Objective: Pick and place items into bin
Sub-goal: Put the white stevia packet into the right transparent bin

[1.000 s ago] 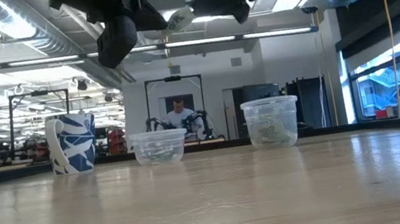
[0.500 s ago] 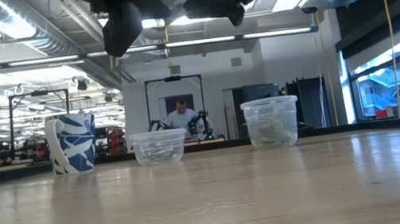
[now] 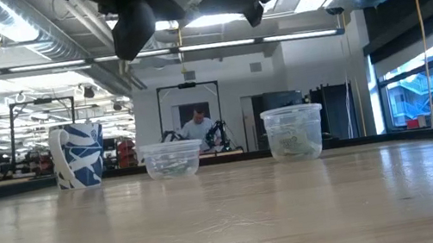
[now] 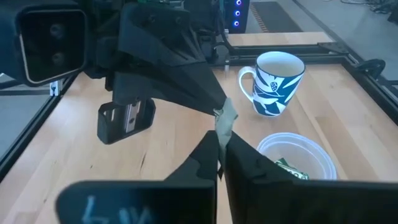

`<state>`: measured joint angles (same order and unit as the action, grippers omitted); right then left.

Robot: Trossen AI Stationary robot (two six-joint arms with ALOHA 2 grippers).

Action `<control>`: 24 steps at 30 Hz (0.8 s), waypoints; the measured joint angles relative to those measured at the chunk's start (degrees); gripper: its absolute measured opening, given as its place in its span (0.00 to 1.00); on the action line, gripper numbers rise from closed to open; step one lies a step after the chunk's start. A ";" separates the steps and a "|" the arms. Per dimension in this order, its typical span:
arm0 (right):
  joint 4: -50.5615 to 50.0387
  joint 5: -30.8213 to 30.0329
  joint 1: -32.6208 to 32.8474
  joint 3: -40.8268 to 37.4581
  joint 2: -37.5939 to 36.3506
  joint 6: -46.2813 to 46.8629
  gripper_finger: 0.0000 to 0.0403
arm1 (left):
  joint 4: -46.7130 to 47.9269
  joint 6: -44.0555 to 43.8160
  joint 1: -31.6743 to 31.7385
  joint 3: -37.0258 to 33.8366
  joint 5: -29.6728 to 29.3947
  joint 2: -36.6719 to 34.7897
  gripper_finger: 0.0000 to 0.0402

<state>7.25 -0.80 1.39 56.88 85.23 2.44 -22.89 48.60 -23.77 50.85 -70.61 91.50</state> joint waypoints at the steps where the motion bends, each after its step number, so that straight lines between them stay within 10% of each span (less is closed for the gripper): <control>1: 0.01 0.00 0.00 0.00 0.00 0.03 0.02 | -0.01 -0.69 0.00 0.00 0.00 0.00 0.02; 16: -7.07 -0.93 -0.89 0.00 -3.72 0.44 0.02 | 3.45 -21.95 -1.78 -0.04 2.02 -0.95 0.29; 24: -24.83 -3.15 -7.63 0.02 -10.04 4.87 0.02 | 18.40 -45.29 2.36 -0.07 39.58 -7.96 0.28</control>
<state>-17.59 -3.95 -6.24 56.90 75.19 7.31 -4.49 3.31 -21.41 50.78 -31.03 83.55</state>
